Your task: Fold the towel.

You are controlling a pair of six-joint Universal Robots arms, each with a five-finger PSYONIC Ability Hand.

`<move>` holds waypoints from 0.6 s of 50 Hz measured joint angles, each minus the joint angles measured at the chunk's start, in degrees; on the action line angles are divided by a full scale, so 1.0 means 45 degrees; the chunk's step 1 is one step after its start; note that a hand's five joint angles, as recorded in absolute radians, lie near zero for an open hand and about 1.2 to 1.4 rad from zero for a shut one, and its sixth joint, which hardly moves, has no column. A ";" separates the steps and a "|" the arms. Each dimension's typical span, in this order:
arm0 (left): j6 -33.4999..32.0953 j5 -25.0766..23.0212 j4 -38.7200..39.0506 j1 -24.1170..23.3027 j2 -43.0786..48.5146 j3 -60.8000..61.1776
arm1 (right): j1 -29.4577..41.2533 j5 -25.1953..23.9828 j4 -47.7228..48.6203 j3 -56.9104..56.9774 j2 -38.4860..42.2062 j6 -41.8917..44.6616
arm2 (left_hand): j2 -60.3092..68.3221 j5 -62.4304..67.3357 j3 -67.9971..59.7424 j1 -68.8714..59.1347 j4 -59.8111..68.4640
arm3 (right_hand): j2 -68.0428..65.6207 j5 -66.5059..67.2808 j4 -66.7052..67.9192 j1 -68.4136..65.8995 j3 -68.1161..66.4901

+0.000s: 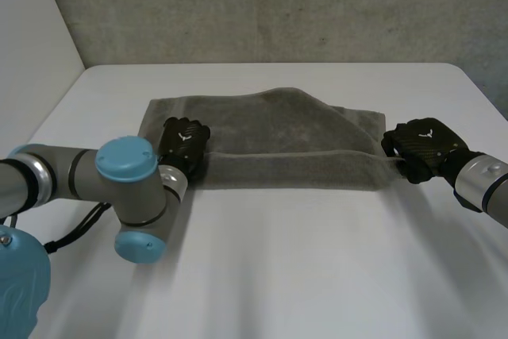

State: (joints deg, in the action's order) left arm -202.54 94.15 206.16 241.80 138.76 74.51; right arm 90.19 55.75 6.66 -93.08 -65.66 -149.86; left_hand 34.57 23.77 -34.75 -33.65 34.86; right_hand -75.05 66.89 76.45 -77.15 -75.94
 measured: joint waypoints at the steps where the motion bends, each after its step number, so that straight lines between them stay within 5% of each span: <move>1: -0.0230 0.0070 0.0001 0.0010 0.0022 -0.0003 | 0.0003 0.0004 0.0000 0.0000 0.0006 0.0000 | 0.0001 0.0002 0.0000 -0.0005 0.0000 | 0.0000 0.0000 0.0000 0.0000 0.0000; 20: -0.1263 0.0745 -0.0081 0.1483 -0.2680 0.2612 | 0.0112 0.0642 -0.0053 0.0114 -0.0086 -0.0152 | 0.1034 0.1128 -0.0959 -0.1315 0.0899 | 0.0000 0.0001 0.0000 0.0000 0.0000; 24: -0.1246 0.0298 -0.0117 0.2063 -0.2886 0.3136 | 0.0245 0.1088 -0.0134 0.0171 -0.0263 -0.0219 | 0.5909 0.5906 -0.5813 -0.6013 0.5882 | 0.0000 0.0001 0.0000 0.0000 0.0000; 30: -0.1246 -0.0890 -0.0277 0.2713 -0.3461 0.3901 | 0.0328 0.1515 -0.0329 0.0240 -0.0935 -0.0458 | 0.9216 0.8370 -0.9176 -0.8225 0.9251 | 0.0000 0.0003 0.0000 -0.0001 0.0000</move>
State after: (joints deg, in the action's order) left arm -208.15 90.14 204.91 254.01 123.18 92.06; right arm 91.66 62.57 5.18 -92.00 -69.87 -151.92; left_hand 76.04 61.44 -76.05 -70.66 76.49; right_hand -75.05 66.90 76.45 -77.16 -75.94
